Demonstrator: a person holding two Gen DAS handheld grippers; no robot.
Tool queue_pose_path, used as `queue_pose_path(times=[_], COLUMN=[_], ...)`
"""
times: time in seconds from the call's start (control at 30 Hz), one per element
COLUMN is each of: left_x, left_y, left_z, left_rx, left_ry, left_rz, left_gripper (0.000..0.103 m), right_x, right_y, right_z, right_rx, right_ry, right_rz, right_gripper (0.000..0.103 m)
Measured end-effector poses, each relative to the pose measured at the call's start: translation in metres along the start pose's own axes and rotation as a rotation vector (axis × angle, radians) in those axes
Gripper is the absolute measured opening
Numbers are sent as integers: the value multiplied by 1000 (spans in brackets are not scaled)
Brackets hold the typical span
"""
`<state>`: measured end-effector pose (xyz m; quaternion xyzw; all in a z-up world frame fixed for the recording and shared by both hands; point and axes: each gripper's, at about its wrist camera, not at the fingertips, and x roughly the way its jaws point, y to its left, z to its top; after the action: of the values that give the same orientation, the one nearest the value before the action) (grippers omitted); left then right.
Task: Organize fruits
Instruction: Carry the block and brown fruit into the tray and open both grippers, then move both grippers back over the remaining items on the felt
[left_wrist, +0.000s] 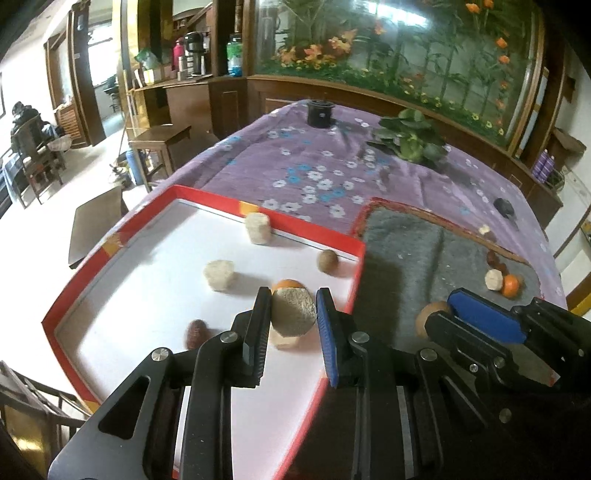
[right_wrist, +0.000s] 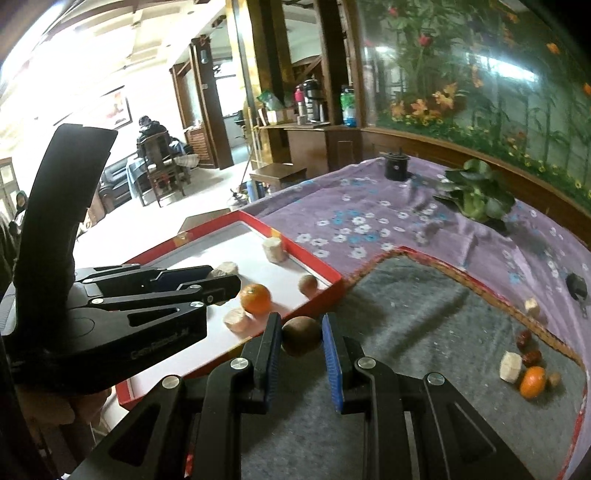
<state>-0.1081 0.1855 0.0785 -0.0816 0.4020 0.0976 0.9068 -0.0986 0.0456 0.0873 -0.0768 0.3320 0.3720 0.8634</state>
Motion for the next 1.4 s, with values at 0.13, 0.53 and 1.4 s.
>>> queue_pose_path(times=[0.13, 0.53, 1.4], left_x=[-1, 13, 44], left_y=[22, 94, 104], left_z=[3, 9, -1], left_rx=[-28, -144, -217], left_ry=[-5, 8, 97], left_rz=[31, 127, 88], left_gripper=[24, 24, 57], right_x=[12, 49, 84], right_y=[13, 48, 64], right_z=[7, 18, -4], right_rx=[-27, -94, -79], right_ry=[15, 63, 134], right_rz=[16, 84, 203], right_gripper=[22, 22, 34])
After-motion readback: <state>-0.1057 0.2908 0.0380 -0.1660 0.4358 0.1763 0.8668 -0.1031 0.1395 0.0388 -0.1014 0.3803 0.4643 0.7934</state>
